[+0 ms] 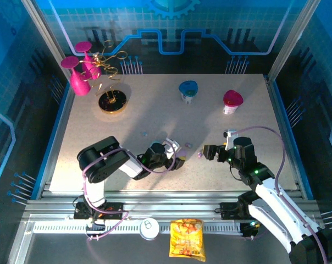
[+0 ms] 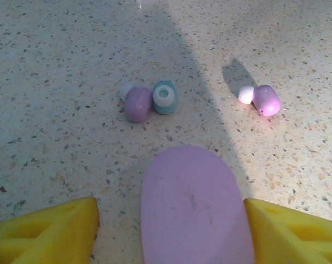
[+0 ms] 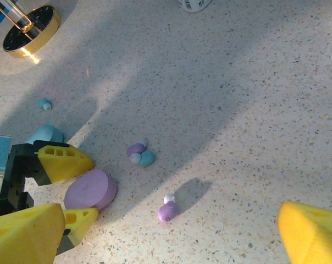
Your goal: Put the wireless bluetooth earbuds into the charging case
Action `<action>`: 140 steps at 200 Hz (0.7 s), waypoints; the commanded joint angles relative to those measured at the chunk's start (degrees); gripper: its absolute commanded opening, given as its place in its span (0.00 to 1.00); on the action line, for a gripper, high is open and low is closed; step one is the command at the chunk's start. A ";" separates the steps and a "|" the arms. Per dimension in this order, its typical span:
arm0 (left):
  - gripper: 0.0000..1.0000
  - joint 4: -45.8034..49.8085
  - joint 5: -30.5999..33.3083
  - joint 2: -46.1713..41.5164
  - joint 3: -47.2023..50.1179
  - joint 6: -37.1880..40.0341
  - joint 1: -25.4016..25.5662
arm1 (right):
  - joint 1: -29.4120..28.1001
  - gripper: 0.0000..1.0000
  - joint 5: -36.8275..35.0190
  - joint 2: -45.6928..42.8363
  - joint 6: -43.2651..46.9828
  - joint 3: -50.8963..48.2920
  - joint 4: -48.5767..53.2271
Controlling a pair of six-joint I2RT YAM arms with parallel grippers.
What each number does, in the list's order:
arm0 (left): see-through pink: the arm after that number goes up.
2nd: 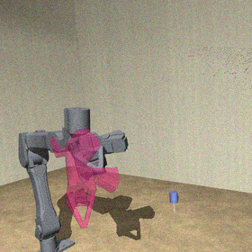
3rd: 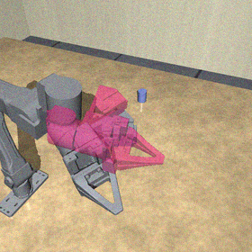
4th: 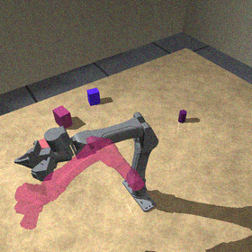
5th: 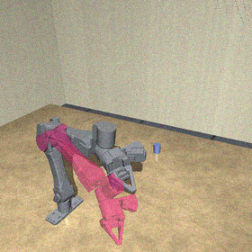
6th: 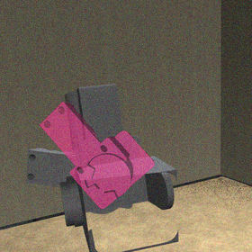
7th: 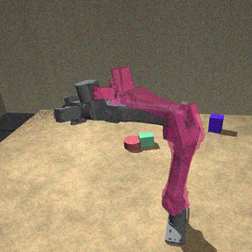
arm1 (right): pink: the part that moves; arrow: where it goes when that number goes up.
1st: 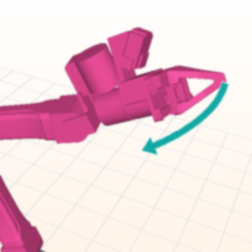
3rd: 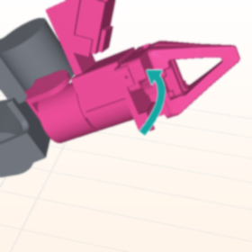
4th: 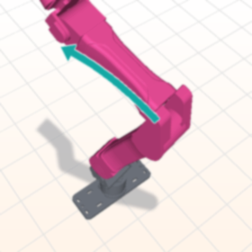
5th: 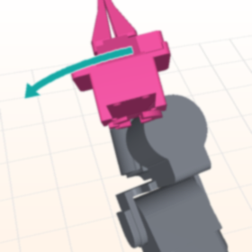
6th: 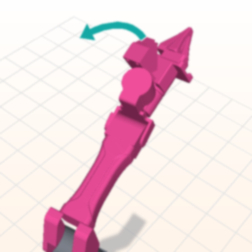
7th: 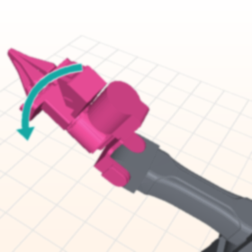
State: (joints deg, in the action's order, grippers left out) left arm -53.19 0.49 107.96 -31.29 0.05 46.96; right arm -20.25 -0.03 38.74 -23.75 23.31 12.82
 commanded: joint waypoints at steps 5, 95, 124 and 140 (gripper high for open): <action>0.66 1.01 -1.48 0.59 -1.88 4.00 -0.24 | -0.58 1.00 -1.53 -0.33 0.72 -0.44 -1.22; 0.43 1.33 -4.28 0.78 -1.07 8.49 -0.61 | -0.22 1.00 -0.97 0.61 -0.22 -0.55 -2.10; 0.39 -1.27 -6.91 -1.89 0.00 7.07 -1.37 | 0.99 1.00 7.25 2.55 -4.63 0.91 -3.40; 0.40 -0.91 -8.58 -4.59 -0.02 6.95 -1.85 | 1.43 1.00 14.12 4.69 -9.02 1.19 -6.79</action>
State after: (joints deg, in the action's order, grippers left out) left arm -51.70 -3.77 107.70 -32.01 7.49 46.13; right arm -19.79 3.60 41.25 -26.41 22.85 10.85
